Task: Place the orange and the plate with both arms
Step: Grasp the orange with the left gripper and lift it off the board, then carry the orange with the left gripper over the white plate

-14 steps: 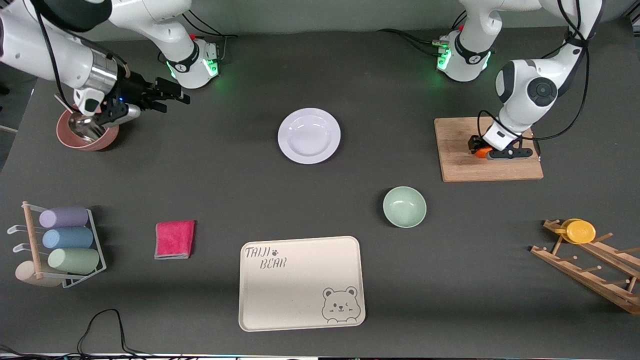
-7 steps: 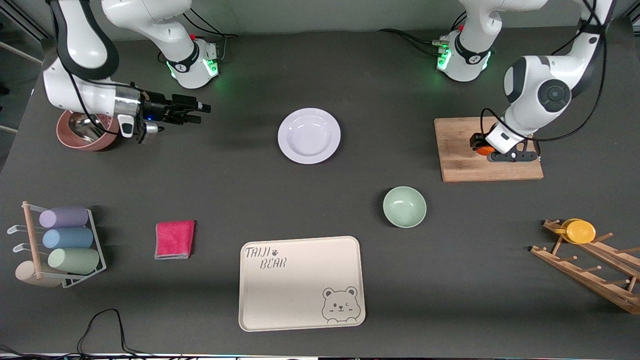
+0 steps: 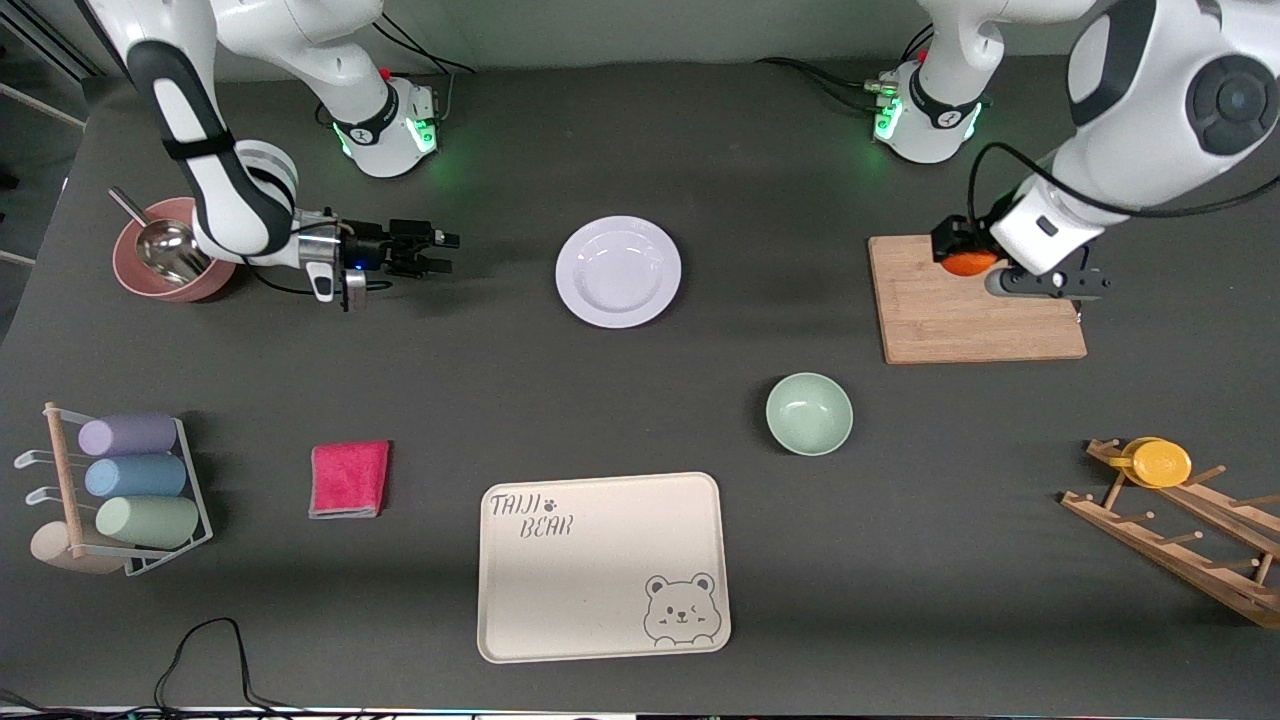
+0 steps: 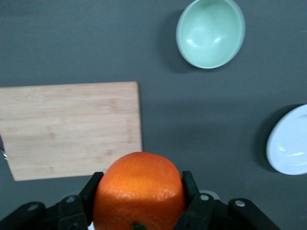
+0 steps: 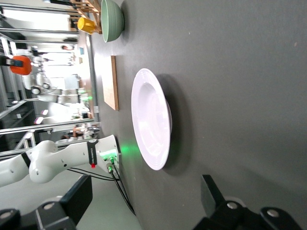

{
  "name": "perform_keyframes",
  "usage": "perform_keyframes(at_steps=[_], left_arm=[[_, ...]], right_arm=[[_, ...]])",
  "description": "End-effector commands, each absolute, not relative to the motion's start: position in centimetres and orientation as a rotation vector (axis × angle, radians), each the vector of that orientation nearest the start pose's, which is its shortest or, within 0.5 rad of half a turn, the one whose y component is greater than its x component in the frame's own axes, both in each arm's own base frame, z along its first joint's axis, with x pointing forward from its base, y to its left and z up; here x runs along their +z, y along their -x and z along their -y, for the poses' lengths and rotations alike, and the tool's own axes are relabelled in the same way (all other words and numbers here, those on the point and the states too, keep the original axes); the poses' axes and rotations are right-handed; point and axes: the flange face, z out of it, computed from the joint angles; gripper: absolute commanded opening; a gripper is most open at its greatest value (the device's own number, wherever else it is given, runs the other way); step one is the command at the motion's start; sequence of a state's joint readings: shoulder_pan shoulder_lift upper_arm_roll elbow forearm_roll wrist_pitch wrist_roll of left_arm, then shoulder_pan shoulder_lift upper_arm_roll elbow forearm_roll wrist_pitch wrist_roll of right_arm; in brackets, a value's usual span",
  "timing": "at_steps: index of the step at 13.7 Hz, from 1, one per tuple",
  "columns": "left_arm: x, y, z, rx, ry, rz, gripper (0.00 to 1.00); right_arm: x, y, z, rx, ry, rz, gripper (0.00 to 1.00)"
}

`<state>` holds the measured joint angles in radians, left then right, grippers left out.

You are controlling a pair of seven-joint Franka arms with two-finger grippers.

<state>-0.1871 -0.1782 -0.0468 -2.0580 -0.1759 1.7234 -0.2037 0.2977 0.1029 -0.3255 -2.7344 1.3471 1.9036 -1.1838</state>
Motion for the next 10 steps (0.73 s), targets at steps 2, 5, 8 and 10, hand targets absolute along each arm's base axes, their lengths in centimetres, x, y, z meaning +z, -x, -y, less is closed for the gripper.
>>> perform_keyframes(at_steps=[2,5,8,10], left_arm=[[54.4,-45.0,23.1,0.334,3.277,0.17,0.0],[54.9,-41.1,33.4,0.26,3.255,0.325,0.0],[53.0,-38.5,40.1,0.205,3.279,0.438,0.0],[50.7,-35.9,44.7,0.111,3.251,0.435,0.0]], right_arm=[[13.0,-32.1,-5.9,0.042,1.919,0.013,1.0],[12.1,-32.1,-6.0,0.059,1.918,0.007,1.0],[11.5,-32.0,-6.0,0.078,1.923,0.0,1.0],[11.3,-31.8,-6.0,0.084,1.925,-0.004,1.0]])
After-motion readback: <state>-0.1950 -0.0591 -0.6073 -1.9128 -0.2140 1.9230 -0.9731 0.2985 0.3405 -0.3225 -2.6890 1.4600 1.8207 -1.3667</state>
